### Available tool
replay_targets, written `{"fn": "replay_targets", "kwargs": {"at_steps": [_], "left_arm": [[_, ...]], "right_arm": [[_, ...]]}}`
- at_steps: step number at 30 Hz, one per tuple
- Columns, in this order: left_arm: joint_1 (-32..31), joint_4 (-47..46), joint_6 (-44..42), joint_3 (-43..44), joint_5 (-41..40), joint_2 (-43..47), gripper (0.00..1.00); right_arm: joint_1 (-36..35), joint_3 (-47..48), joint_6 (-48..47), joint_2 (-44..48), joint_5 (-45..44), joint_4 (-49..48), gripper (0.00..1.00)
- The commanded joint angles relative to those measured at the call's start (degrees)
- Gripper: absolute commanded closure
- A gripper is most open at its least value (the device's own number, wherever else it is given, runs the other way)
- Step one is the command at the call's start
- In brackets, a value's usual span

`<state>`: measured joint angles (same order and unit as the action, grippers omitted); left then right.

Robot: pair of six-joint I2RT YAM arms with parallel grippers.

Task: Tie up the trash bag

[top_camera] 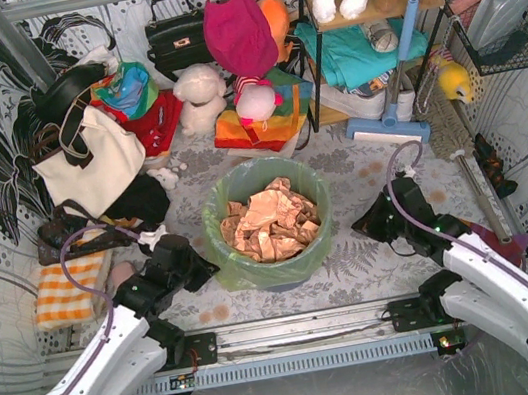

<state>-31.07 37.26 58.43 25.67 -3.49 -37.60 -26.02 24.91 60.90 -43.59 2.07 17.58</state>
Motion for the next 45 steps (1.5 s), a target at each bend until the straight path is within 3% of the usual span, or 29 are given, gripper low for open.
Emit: {"fn": "replay_targets", "kwargs": {"at_steps": [1,3,5,8,15,22,28,34,38,42,45], "left_arm": [[0.0,-1.0,0.2,1.8,-1.1,0.1,1.00],[0.1,-1.2,0.1,1.7,-1.0,0.3,1.00],[0.0,-1.3,0.1,1.5,-0.9,0.5,1.00],[0.1,-1.5,0.1,1.5,-0.7,0.3,1.00],[0.1,-1.8,0.0,1.4,-0.4,0.3,1.00],[0.0,-1.5,0.0,1.5,-0.4,0.4,1.00],[0.1,-1.9,-0.2,1.5,0.0,-0.3,1.00],[0.1,-2.2,-0.3,1.1,0.1,-0.3,1.00],[0.1,-2.1,-0.1,1.1,0.1,-0.4,1.00],[0.1,0.2,0.8,2.2,-1.5,1.5,1.00],[0.0,3.6,2.1,3.7,-4.0,4.8,1.00]], "right_arm": [[-0.2,1.0,-6.3,-1.2,1.4,0.4,0.82],[-0.1,0.0,-6.1,-2.5,5.8,-4.0,0.62],[-0.1,-1.2,-5.4,-4.8,11.2,-8.7,0.55],[-0.1,-4.3,-2.7,-8.4,17.7,-18.0,0.53],[-1.4,-4.9,-1.7,-17.3,23.4,-28.5,0.54],[-2.7,-4.7,-1.1,-15.7,17.8,-25.7,0.56],[-3.3,-3.3,-1.8,-20.1,22.1,-29.2,0.52],[-4.4,-2.2,-2.6,-25.5,21.3,-28.6,0.62],[-4.4,-1.9,-3.5,-27.0,18.2,-26.2,0.74],[-4.4,-2.2,-3.7,-23.1,13.8,-22.9,0.96],[-4.4,-1.6,-3.6,-17.1,10.9,-19.3,1.00]]}}
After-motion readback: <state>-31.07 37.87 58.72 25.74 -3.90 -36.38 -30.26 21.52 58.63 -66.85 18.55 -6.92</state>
